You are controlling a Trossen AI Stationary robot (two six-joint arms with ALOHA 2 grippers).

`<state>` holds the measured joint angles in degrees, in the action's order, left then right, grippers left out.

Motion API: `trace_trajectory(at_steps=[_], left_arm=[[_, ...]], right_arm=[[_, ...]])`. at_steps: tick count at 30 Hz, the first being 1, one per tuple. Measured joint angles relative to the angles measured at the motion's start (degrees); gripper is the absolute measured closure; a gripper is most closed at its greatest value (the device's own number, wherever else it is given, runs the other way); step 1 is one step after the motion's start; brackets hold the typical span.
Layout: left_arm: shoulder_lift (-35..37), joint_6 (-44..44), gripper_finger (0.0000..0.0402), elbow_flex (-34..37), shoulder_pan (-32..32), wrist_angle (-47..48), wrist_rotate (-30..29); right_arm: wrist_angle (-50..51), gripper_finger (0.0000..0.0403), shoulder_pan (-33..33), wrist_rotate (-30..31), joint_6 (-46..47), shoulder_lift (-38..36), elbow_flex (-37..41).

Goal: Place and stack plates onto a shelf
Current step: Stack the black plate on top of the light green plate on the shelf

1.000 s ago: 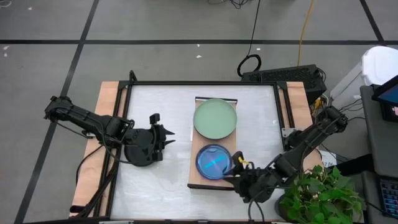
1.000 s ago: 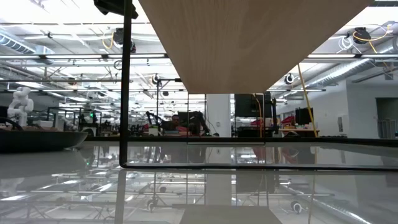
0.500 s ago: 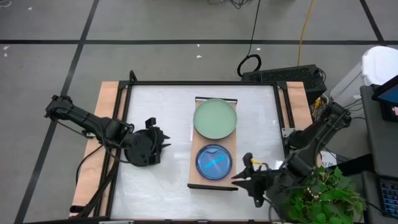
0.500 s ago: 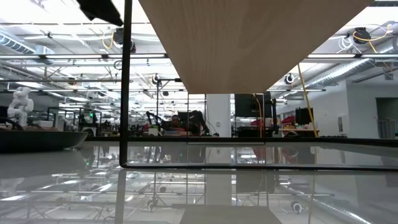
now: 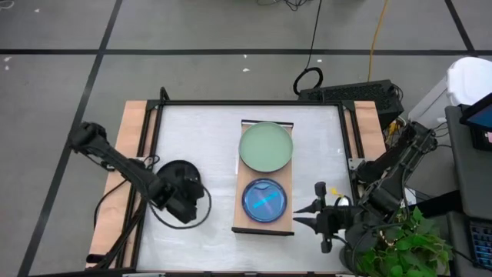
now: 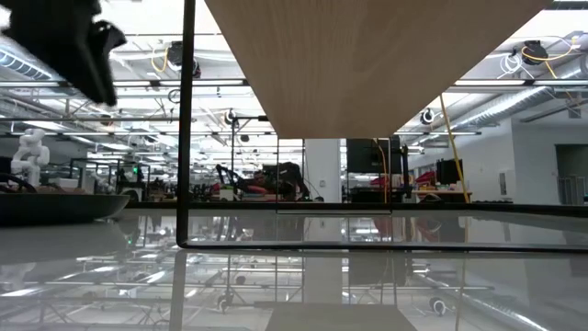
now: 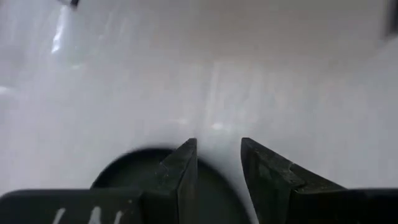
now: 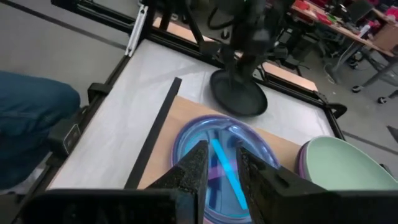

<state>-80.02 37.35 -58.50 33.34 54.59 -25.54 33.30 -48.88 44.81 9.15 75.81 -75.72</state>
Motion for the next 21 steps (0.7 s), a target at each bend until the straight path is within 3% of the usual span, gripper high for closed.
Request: trace_trajectory(at_steps=[6, 12, 21], left_arm=[[-4.7, 3.9, 0.027, 0.0, 0.4, 9.0, 2.2], [-5.2, 4.8, 0.027, 0.7, 0.4, 4.1, 6.5], [-5.2, 7.8, 0.027, 7.1, 2.7, -2.0, 11.7]], right_arm=[[0.0, 0.0332, 0.0, 0.1, 0.2, 0.0, 0.0], [0.0, 0.0332, 0.0, 0.0, -0.7, 0.0, 0.0], [-0.1, 0.0332, 0.0, 0.0, -0.8, 0.0, 0.0]])
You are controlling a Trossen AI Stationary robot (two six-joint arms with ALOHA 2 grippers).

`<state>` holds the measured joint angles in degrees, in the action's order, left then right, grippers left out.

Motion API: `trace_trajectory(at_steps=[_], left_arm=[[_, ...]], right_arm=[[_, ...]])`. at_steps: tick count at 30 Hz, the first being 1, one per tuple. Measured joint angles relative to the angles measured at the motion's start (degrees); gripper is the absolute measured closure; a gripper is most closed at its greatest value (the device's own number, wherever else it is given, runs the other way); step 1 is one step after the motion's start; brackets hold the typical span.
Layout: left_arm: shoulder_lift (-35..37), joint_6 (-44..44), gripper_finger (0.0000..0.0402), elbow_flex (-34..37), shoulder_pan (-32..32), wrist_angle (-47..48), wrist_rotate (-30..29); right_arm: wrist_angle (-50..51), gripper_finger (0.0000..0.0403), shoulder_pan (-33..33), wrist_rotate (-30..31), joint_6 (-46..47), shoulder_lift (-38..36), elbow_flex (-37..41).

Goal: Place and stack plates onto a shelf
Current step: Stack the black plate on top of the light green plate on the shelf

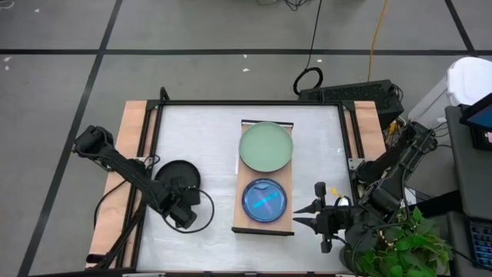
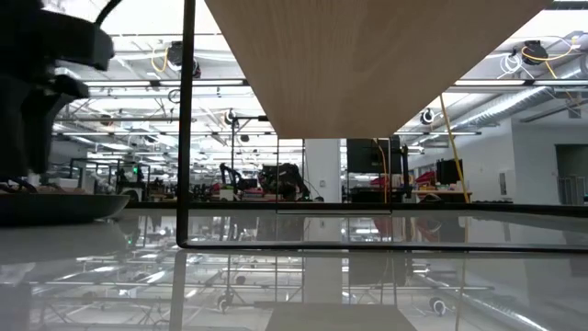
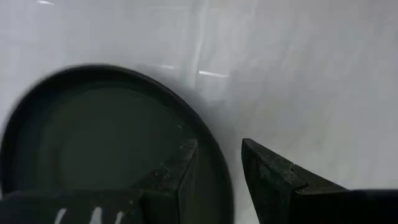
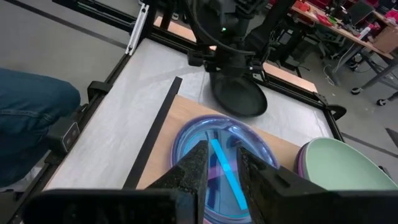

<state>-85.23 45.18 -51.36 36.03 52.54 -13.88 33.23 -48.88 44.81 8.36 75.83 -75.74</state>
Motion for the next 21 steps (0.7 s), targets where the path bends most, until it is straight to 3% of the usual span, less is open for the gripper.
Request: trace_trajectory(at_steps=[18, 21], left_arm=[[0.0, 11.5, 0.0271, 7.6, 5.9, -6.5, 0.7], [0.0, 11.4, 0.0286, 7.6, 6.5, -6.2, 0.6]], right_arm=[[0.0, 0.0332, 0.0, -0.1, 0.1, 0.0, 0.0], [0.0, 0.0332, 0.0, -0.1, 0.2, 0.0, 0.0]])
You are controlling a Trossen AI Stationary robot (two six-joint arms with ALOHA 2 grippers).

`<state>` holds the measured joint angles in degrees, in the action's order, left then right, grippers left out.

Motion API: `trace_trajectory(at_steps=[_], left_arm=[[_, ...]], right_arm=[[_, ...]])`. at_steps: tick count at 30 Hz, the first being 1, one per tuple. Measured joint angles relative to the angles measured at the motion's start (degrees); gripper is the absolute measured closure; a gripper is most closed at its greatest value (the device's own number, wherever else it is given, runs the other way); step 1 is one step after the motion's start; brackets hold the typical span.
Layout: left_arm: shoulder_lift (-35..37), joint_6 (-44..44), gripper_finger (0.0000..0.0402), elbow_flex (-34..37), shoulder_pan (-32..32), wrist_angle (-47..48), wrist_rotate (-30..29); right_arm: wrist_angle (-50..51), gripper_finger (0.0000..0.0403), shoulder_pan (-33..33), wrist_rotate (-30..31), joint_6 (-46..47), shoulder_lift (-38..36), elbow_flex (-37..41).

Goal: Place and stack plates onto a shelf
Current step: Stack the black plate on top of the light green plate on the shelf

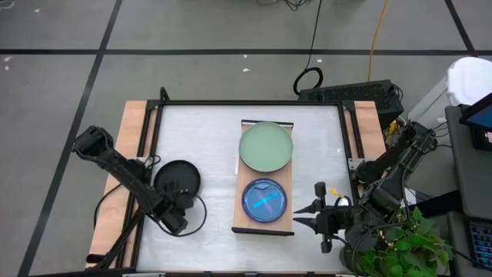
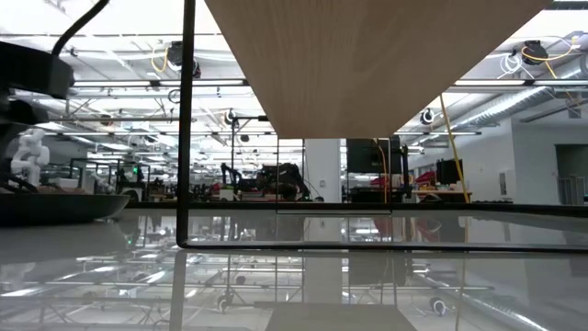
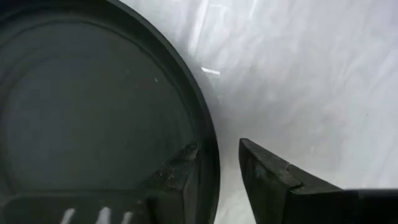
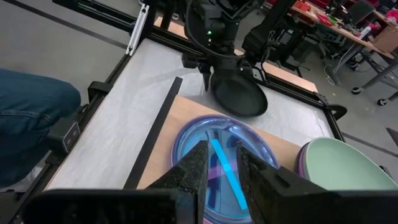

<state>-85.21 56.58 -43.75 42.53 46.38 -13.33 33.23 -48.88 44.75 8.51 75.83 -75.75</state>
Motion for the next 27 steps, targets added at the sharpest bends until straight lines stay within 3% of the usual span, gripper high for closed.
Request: trace_trajectory(at_steps=[11, 17, 27], left_arm=[[0.2, -0.8, 0.039, 1.0, 0.1, 0.2, -0.9], [0.2, -0.1, 0.0391, 1.6, 0.0, 0.2, -1.1], [-0.1, -6.6, 0.0392, -1.3, -0.5, 3.6, -0.4]], right_arm=[[0.0, 0.0332, 0.0, 0.0, 0.0, 0.0, 0.0], [0.0, 0.0332, 0.0, -0.9, 0.0, 0.0, 0.0], [0.0, 0.0332, 0.0, -1.4, -0.1, 0.0, 0.0]])
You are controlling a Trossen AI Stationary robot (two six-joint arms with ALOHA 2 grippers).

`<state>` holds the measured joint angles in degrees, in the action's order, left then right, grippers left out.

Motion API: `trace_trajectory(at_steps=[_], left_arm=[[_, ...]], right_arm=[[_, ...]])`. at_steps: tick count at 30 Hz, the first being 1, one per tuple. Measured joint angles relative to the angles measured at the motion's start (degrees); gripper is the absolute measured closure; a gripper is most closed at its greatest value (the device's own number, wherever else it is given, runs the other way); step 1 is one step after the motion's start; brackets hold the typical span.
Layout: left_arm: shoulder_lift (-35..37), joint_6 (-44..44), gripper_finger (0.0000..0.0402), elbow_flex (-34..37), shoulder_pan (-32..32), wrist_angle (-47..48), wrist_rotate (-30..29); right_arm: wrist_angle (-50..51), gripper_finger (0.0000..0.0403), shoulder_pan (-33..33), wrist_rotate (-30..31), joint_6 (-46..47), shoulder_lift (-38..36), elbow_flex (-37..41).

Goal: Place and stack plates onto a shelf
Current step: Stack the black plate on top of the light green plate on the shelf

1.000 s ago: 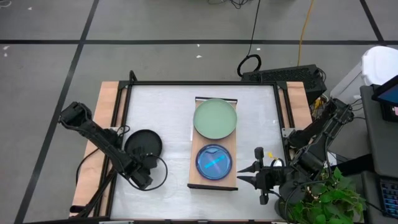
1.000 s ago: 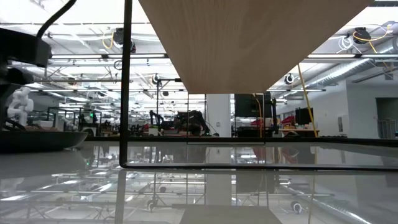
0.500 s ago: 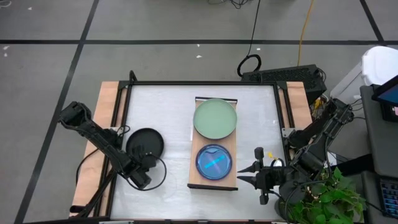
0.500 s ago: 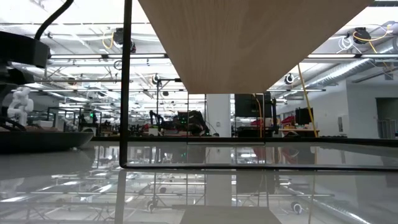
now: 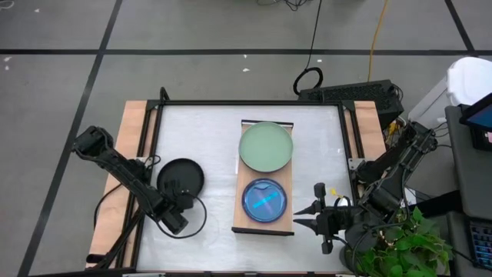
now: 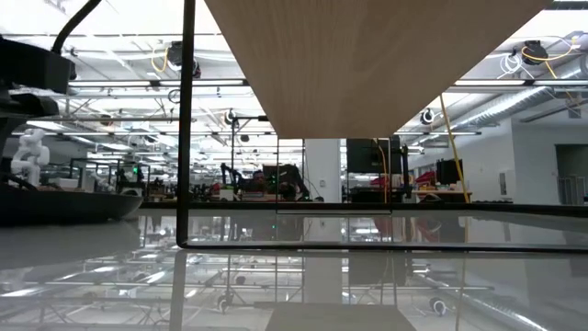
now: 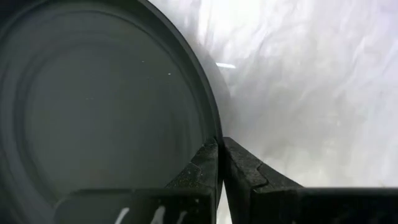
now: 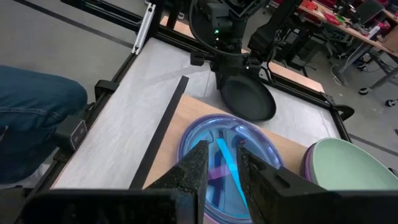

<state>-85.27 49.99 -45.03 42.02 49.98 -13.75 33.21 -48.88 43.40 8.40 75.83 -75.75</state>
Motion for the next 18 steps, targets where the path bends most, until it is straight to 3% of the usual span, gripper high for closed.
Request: trace_trajectory(at_steps=[9, 18], left_arm=[[0.0, -3.7, 0.0392, -6.3, 0.0, 8.4, -1.5], [0.0, -14.8, 0.0392, -16.4, -0.6, 15.9, -8.8]], right_arm=[[0.0, 0.0332, 0.0, 0.0, -0.1, 0.0, 0.0], [0.0, 0.0332, 0.0, 0.0, -0.1, 0.0, 0.0]])
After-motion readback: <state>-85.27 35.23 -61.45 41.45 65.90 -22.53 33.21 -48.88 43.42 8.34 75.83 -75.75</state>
